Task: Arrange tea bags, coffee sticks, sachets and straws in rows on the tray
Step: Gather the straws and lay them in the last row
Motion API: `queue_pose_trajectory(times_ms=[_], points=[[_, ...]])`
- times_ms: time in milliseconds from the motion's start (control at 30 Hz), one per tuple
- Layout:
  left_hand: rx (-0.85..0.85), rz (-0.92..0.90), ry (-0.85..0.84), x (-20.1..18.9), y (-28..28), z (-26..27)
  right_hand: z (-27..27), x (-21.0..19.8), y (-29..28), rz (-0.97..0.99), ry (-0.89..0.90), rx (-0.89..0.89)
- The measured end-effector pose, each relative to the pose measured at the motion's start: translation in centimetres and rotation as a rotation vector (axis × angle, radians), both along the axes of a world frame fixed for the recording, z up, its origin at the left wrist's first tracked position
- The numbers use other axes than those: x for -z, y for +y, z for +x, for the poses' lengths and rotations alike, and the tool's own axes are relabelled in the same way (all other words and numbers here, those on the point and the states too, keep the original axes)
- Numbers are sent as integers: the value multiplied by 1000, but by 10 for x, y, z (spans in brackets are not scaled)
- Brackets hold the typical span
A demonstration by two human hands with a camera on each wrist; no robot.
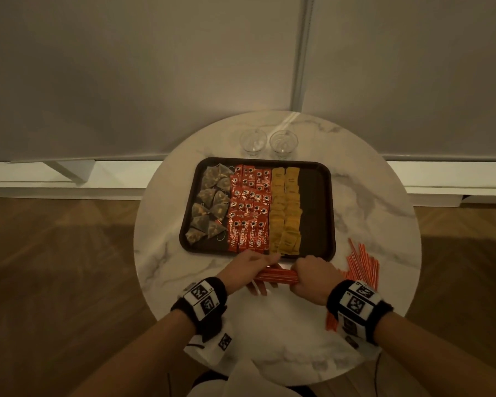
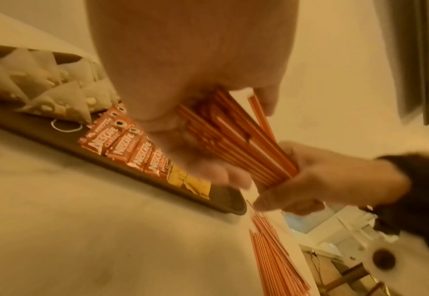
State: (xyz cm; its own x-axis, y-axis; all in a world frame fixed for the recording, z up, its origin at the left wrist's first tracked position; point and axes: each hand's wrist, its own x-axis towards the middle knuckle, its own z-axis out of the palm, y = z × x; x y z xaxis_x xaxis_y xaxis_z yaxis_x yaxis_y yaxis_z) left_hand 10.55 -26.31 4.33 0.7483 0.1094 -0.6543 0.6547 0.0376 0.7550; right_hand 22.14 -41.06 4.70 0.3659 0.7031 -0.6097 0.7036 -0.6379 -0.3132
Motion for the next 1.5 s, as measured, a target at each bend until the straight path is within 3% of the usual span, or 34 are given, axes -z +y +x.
queue_pose_trajectory(times_ms=[100,167,400,767,867,1000,1100,1500], points=[[-210,141,-104,3,-5,4,2,-4,13,-18,37,46],[-257,187,-172,3,-3,8,6,-5,20,-27,92,103],[-301,261,-257,1,1,16,19,-15,33,-46,359,238],[-298,244,-233,9,17,46,47,-26,28,140,524,388],[-244,222,-204,10,18,53,50,-24,25,142,521,428],[-217,141,-173,13,12,60,49,-14,26,60,332,395],[-238,171,-242,16,4,64,53,-10,30,-26,246,411],[-308,84,-138,34,33,76,71,-20,53,13,484,466]])
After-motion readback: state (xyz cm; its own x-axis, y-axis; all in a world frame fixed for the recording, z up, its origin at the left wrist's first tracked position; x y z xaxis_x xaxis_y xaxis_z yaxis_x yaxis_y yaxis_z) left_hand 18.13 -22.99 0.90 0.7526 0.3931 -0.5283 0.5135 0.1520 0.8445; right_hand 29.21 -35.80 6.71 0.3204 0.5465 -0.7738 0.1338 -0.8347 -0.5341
